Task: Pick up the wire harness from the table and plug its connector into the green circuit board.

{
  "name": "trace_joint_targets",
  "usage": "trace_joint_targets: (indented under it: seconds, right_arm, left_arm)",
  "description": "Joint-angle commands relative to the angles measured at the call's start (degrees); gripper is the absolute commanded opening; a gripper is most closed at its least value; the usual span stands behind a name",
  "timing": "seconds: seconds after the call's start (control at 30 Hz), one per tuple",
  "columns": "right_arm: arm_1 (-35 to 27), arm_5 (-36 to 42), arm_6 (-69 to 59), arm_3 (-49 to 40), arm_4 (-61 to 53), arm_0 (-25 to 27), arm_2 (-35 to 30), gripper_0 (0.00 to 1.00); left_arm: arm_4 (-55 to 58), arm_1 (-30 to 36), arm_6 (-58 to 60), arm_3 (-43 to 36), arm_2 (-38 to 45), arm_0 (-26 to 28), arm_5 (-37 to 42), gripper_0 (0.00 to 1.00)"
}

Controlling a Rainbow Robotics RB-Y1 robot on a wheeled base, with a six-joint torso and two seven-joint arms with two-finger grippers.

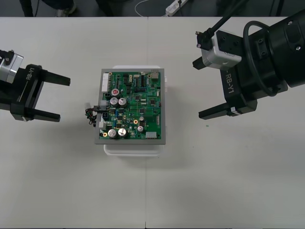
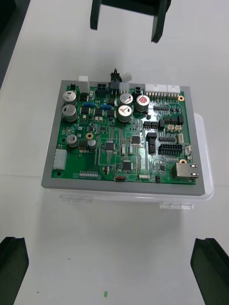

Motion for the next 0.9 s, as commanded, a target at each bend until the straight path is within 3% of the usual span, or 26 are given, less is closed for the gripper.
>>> trace_joint_targets:
  seconds: [0.03, 0.67, 0.9]
  right_arm:
    - [-2.9, -0.2, 3.2, 0.0, 0.3, 1.4, 0.0, 1.0]
    - [-6.2, -0.2, 8.4, 0.0, 1.8, 9.7, -3.1, 1.0]
    - [-6.3, -0.2, 11.1, 0.1, 3.1, 13.4, -5.9, 1.0]
  left_arm:
    - [-1.9, 2.4, -2.8, -4.2, 5.2, 2.9, -1.5, 0.93]
    - [-5.4, 1.9, 1.0, -11.0, 10.7, 6.8, -1.5, 0.93]
    - [-11.5, -2.9, 3.1, -13.7, 17.2, 7.2, -1.5, 0.93]
